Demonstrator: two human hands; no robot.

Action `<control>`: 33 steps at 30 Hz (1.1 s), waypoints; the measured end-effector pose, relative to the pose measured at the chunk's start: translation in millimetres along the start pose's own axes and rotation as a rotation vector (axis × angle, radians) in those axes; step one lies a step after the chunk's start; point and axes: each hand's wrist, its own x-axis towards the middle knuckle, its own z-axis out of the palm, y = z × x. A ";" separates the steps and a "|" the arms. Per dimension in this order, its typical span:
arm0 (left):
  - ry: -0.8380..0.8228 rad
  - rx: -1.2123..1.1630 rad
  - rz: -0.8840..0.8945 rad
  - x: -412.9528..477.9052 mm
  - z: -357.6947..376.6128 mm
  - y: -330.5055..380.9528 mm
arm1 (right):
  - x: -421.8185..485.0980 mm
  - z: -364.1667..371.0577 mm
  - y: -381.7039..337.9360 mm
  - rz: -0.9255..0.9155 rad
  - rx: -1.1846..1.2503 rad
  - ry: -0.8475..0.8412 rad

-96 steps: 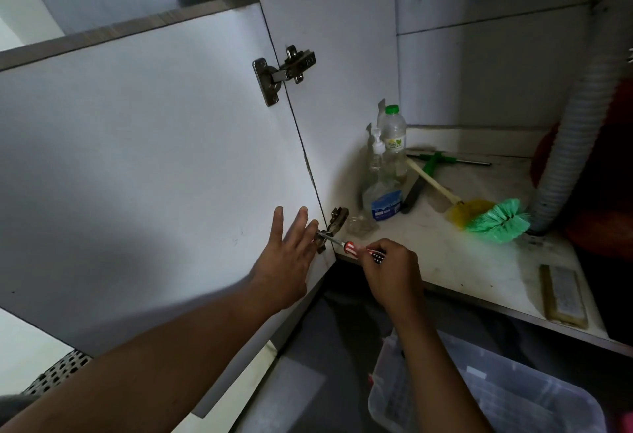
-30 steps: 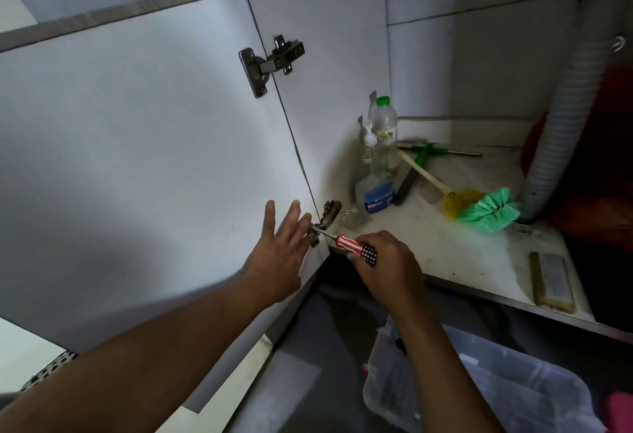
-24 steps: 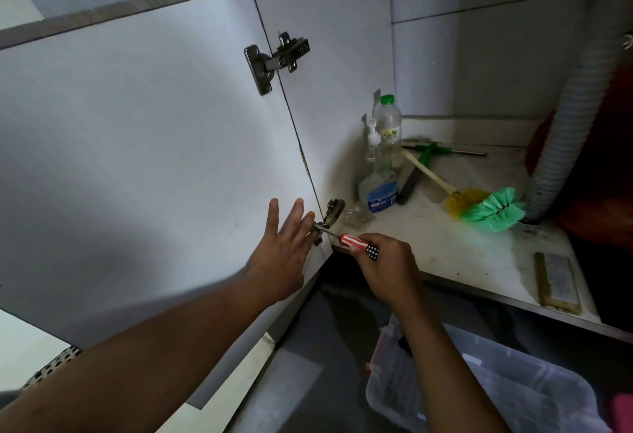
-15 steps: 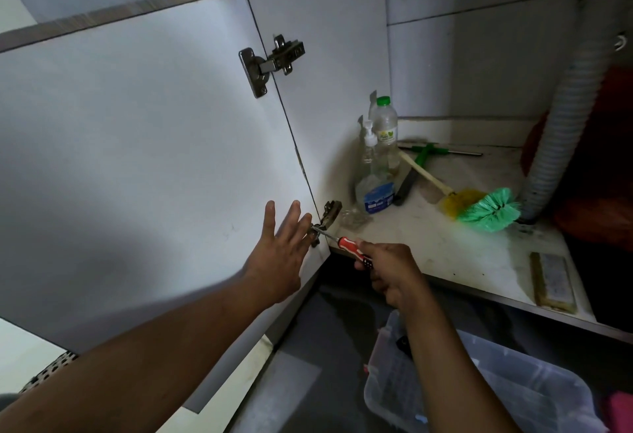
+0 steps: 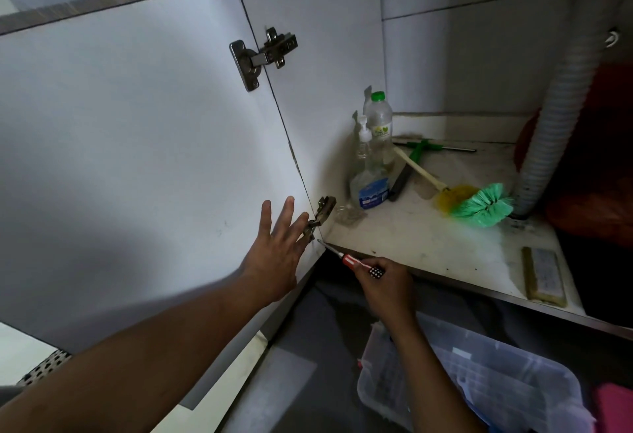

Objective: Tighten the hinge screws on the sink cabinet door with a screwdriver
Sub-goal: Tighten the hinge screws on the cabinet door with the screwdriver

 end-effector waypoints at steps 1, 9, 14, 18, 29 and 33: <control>-0.001 0.002 -0.002 0.2 0.1 -0.2 | 0.7 1.8 -0.7 -0.006 0.004 0.004; -0.001 0.019 -0.007 2.0 4.4 0.7 | 4.2 6.3 -0.1 -0.022 -0.001 -0.016; -0.006 0.017 -0.012 4.5 5.1 1.6 | 5.1 6.5 -2.9 -0.037 0.026 -0.013; -0.009 0.009 -0.013 3.9 4.3 1.4 | 6.6 7.0 -2.5 -0.037 0.023 -0.021; -0.007 -0.013 -0.007 1.8 1.4 0.3 | 11.3 10.1 4.7 -0.030 0.021 -0.043; -0.014 -0.016 -0.007 1.8 -0.2 0.1 | 11.9 10.4 6.0 -0.022 0.008 -0.049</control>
